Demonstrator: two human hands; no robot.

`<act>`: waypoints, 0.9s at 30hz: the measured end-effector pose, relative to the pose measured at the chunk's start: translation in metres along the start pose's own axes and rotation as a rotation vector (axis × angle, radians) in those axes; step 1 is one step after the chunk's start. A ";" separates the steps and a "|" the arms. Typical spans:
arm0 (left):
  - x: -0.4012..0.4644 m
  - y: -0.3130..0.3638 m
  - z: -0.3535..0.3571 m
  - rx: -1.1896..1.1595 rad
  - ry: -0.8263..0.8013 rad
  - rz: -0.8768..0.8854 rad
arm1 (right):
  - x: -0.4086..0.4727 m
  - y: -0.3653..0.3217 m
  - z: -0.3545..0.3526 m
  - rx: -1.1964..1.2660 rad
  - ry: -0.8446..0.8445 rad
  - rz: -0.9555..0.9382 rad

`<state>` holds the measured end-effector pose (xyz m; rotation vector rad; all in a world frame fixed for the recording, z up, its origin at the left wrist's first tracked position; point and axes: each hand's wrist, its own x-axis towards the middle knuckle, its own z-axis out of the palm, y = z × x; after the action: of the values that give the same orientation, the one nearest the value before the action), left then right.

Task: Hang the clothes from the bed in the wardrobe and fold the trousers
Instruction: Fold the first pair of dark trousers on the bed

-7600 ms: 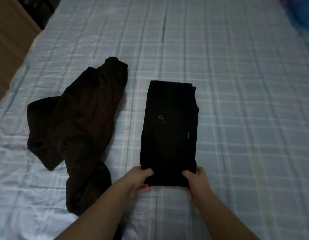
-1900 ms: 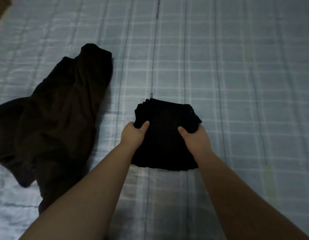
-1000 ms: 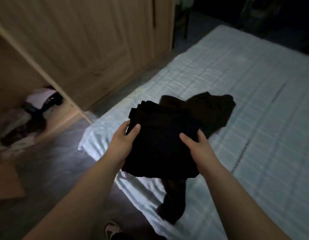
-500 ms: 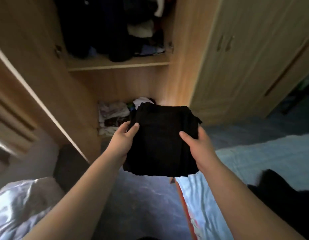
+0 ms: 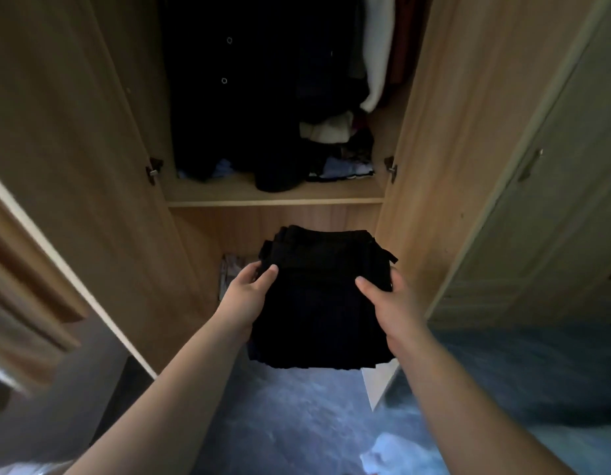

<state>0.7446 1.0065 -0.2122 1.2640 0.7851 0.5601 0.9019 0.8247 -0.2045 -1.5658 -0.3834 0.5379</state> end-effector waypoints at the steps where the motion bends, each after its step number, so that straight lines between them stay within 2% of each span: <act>1: 0.022 0.006 0.006 0.006 0.002 0.000 | 0.023 -0.004 0.001 0.005 0.001 -0.006; 13: 0.251 0.044 0.055 0.109 0.012 -0.009 | 0.246 -0.023 0.031 -0.047 0.117 0.007; 17: 0.332 0.040 0.061 0.107 -0.075 -0.051 | 0.310 -0.023 0.043 -0.084 0.152 -0.013; 22: 0.429 0.063 0.086 0.201 -0.183 -0.024 | 0.396 -0.025 0.054 -0.065 0.256 0.023; 27: 0.495 0.080 0.104 0.204 -0.259 -0.117 | 0.472 -0.037 0.054 -0.188 0.289 -0.011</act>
<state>1.1390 1.3325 -0.2266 1.4337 0.7050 0.2189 1.2667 1.1309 -0.2181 -1.7921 -0.2259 0.2661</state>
